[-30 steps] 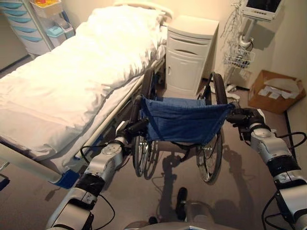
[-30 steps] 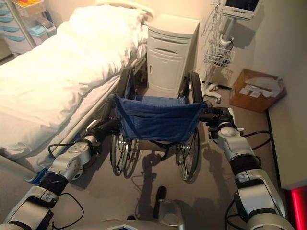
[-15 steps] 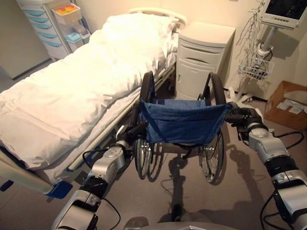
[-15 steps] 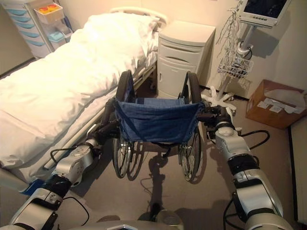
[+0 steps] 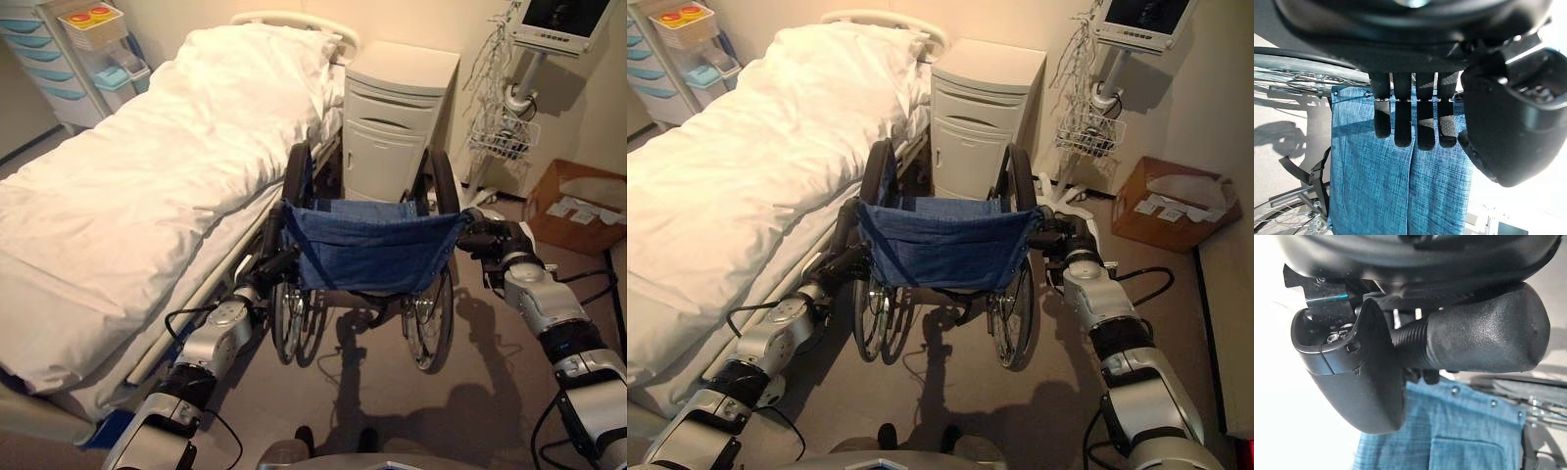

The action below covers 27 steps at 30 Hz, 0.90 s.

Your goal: Push the wheelchair next to the bed

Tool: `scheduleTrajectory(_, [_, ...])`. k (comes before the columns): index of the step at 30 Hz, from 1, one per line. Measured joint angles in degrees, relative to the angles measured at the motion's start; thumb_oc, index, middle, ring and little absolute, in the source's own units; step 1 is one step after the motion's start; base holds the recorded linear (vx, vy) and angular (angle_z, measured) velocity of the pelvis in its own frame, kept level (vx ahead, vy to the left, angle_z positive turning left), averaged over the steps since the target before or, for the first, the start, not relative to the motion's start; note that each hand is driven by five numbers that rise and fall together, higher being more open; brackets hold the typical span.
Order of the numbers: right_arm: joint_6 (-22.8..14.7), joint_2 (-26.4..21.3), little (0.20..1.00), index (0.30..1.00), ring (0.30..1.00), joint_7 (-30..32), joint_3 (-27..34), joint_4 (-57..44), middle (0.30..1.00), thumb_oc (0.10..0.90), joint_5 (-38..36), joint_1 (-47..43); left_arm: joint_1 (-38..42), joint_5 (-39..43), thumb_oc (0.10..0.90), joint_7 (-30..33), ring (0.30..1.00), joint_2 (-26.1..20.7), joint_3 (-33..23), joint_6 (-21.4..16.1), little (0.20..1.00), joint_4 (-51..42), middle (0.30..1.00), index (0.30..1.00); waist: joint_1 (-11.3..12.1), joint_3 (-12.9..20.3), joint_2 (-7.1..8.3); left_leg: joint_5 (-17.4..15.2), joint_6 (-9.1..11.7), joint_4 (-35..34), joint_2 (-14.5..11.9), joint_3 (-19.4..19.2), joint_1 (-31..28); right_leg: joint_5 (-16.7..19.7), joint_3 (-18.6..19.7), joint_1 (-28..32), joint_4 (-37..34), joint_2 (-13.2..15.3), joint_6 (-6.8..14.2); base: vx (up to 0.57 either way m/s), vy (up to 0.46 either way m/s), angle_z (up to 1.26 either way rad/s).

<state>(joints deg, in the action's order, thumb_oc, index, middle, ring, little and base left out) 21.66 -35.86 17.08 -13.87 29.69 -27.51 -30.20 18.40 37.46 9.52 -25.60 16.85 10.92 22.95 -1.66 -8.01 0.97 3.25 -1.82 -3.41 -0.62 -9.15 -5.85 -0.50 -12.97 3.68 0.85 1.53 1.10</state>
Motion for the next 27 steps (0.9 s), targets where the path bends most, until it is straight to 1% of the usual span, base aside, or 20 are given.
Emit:
scheduleTrajectory(2, [0.0, 0.2, 0.300, 0.300, 0.300, 0.5, 0.6, -0.9, 0.300, 0.400, 0.0, 0.4, 0.6, 0.0, 0.400, 0.1, 0.300, 0.0, -0.3, -0.1, 0.300, 0.0, 0.300, 0.300, -0.7, 0.2, 0.23, 0.5, -0.8, -1.6, 0.8, -0.6, -0.8, 0.7, 0.3, 0.7, -1.8, 0.5, 1.0, 0.06, 0.107, -0.05])
scheduleTrajectory(4, [0.0, 0.6, 0.300, 0.300, 0.300, 0.5, 1.3, -0.9, 0.300, 0.400, 0.1, 0.7, 0.9, 0.0, 0.400, 0.1, 0.300, 0.0, -0.3, -0.1, 0.300, 0.1, 0.300, 0.300, -0.7, 0.5, 0.71, 0.3, -0.9, -1.7, 1.4, -0.6, -1.1, 1.0, 0.7, 1.2, -2.8, 0.8, 1.4, 0.04, 0.094, -0.09])
scheduleTrajectory(6, [0.0, 0.8, 0.300, 0.300, 0.300, 0.5, 1.5, -0.9, 0.300, 0.400, 0.1, 0.7, 1.2, 0.0, 0.400, 0.2, 0.300, 0.0, -0.3, -0.1, 0.300, 0.3, 0.300, 0.300, -0.6, 0.6, 0.82, 0.2, -1.0, -1.7, 1.8, -0.6, -1.4, 1.4, 1.3, 2.0, -4.0, 1.1, 1.9, 0.02, 0.076, -0.09])
scheduleTrajectory(10, [0.0, 0.8, 0.300, 0.300, 0.300, 0.5, 1.8, -0.9, 0.300, 0.400, 0.1, 0.6, 1.4, 0.1, 0.400, 0.3, 0.300, 0.0, -0.3, -0.1, 0.300, 0.3, 0.300, 0.300, -0.6, 0.6, 0.85, 0.1, -1.0, -1.7, 2.0, -0.7, -1.6, 1.6, 1.4, 2.4, -4.7, 1.3, 2.1, 0.01, 0.067, -0.02])
scheduleTrajectory(15, [0.0, 1.1, 0.300, 0.300, 0.300, 0.5, 1.8, -0.8, 0.300, 0.400, 0.1, 0.8, 1.4, 0.1, 0.400, 0.3, 0.300, 0.0, -0.3, -0.1, 0.300, 0.7, 0.300, 0.300, -0.5, 0.6, 0.83, -0.2, -1.3, -1.7, 1.7, -0.8, -1.7, 1.8, 1.6, 2.4, -4.7, 0.9, 2.0, 0.00, 0.014, 0.00])
scheduleTrajectory(16, [0.0, 1.2, 0.349, 0.349, 0.349, 0.5, 1.8, -0.8, 0.349, 0.433, 0.1, 0.9, 1.4, 0.1, 0.400, 0.3, 0.300, 0.0, -0.3, -0.1, 0.300, 0.7, 0.300, 0.300, -0.5, 0.6, 0.83, -0.2, -1.3, -1.7, 1.6, -0.8, -1.7, 1.8, 1.7, 2.4, -4.7, 0.8, 2.1, 0.00, 0.000, 0.00])
scheduleTrajectory(17, [0.0, 1.2, 0.349, 0.349, 0.349, 0.5, 1.8, -0.8, 0.349, 0.433, 0.1, 0.9, 1.4, 0.1, 0.400, 0.3, 0.300, 0.0, -0.3, -0.1, 0.300, 0.8, 0.300, 0.300, -0.5, 0.6, 0.83, -0.2, -1.3, -1.7, 1.6, -0.8, -1.7, 1.8, 1.7, 2.4, -4.7, 0.8, 2.1, 0.00, 0.000, 0.00])
scheduleTrajectory(18, [0.0, 1.2, 0.900, 0.900, 0.900, 0.5, 1.7, -0.8, 0.900, 0.800, 0.1, 1.0, 1.3, 0.1, 0.400, 0.3, 0.300, 0.0, -0.3, -0.1, 0.300, 0.8, 0.300, 0.300, -0.5, 0.6, 0.83, -0.2, -1.3, -1.7, 1.6, -0.9, -1.7, 1.8, 1.7, 2.4, -4.7, 0.8, 2.1, 0.00, 0.000, 0.00])
scheduleTrajectory(20, [0.0, 1.4, 0.900, 0.900, 0.900, 0.5, 1.7, -0.8, 0.900, 0.800, 0.1, 1.1, 1.2, 0.1, 0.400, 0.3, 0.300, 0.0, -0.3, -0.1, 0.300, 0.8, 0.300, 0.300, -0.4, 0.6, 0.83, -0.2, -1.3, -1.7, 1.6, -1.0, -1.7, 1.9, 1.7, 2.4, -4.7, 0.8, 2.1, 0.00, 0.000, 0.00])
scheduleTrajectory(21, [-0.1, 1.5, 0.900, 0.900, 0.900, 0.5, 1.8, -0.8, 0.900, 0.800, 0.1, 1.1, 1.2, 0.1, 0.745, 0.3, 0.818, 0.0, -0.3, -0.1, 0.818, 0.9, 0.818, 0.818, -0.4, 0.6, 0.83, -0.2, -1.3, -1.7, 1.6, -1.0, -1.7, 1.9, 1.7, 2.4, -4.7, 0.8, 2.2, -0.02, -0.029, -0.04])
scheduleTrajectory(22, [-0.4, 1.7, 0.900, 0.900, 0.900, 0.2, 1.8, -0.8, 0.900, 0.800, -0.1, 1.1, 1.2, 0.1, 0.800, 0.5, 0.900, 0.0, -0.4, -0.1, 0.900, 1.1, 0.900, 0.900, -0.4, 0.6, 0.81, -0.2, -1.3, -1.7, 1.6, -0.9, -1.8, 2.0, 1.7, 2.4, -4.7, 0.8, 2.1, -0.02, -0.030, -0.05])
scheduleTrajectory(27, [-1.7, 2.6, 0.900, 0.900, 0.900, -0.8, 1.8, -1.0, 0.900, 0.800, -0.7, 1.5, 1.2, 0.1, 0.800, 1.3, 0.900, 0.1, -1.6, 0.0, 0.900, 2.1, 0.900, 0.900, -0.8, 0.8, 0.46, -0.2, -1.3, -1.8, 1.5, -1.0, -1.9, 2.3, 1.9, 2.4, -4.9, 0.7, 2.1, -0.02, -0.029, -0.05])
